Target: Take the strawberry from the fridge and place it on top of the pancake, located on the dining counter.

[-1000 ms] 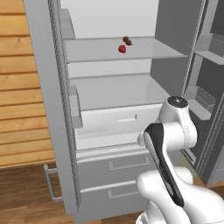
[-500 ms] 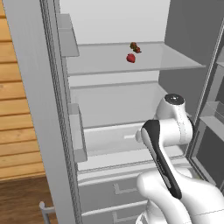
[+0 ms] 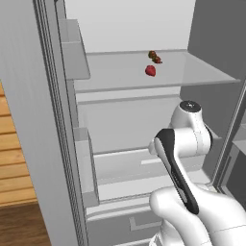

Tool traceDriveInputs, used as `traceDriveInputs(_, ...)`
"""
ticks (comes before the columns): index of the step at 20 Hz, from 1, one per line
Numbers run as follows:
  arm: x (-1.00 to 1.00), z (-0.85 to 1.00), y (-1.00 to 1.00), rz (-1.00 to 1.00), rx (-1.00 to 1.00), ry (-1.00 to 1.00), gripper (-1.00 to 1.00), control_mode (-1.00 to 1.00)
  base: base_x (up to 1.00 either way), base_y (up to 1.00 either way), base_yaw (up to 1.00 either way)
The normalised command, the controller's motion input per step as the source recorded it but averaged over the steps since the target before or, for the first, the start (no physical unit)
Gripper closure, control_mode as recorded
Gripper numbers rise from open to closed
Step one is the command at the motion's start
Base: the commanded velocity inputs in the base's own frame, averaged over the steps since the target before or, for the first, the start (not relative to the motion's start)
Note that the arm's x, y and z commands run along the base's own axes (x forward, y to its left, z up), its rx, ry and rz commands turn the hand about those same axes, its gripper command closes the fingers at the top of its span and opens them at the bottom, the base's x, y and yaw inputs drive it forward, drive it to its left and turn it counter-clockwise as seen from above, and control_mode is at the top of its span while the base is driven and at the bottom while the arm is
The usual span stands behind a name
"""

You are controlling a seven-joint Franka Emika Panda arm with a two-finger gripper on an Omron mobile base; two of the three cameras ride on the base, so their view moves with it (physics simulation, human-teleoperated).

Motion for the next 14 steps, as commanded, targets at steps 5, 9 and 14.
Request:
traceDriveInputs(5, 0.07, 0.14, 0.02, 0.03, 0.00, -0.16, -1.00, -1.00, 0.00, 0.00, 0.00)
traceDriveInputs(9, 0.08, 0.57, 0.35, 0.18, -0.07, -0.43, -1.00, -1.00, 0.00, 0.00, 0.00)
traceDriveInputs(14, 0.16, 0.97, 0.26, 0.13, 0.03, -0.29, -1.00, -1.00, 0.00, 0.00, 0.00)
